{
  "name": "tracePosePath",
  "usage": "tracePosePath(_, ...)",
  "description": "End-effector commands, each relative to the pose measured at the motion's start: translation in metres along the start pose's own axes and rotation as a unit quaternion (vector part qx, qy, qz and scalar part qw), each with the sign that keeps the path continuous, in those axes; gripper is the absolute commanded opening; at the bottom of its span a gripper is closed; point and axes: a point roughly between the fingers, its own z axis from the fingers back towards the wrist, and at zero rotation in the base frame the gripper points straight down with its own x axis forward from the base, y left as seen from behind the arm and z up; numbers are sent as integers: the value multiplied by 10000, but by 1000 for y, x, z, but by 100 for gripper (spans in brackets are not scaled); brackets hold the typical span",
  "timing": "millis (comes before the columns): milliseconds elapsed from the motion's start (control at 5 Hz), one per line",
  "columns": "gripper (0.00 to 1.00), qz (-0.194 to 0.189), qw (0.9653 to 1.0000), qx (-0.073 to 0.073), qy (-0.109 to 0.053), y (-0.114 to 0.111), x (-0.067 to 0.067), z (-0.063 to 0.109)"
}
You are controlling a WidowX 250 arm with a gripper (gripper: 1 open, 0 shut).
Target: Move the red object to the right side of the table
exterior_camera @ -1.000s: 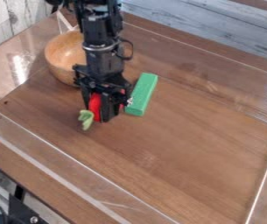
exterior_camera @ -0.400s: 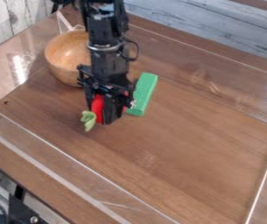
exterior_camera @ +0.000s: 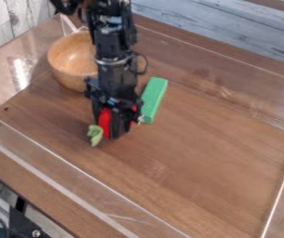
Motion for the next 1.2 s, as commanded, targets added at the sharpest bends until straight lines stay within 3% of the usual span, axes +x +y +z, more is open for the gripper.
tracePosePath(0, 0, 83, 9997, 92, -223, 4, -6, 11)
tracePosePath(400, 0, 91, 9998, 116, -151, 5, 3, 16)
tracePosePath(1000, 0, 175, 9997, 134, -67, 6, -8, 31)
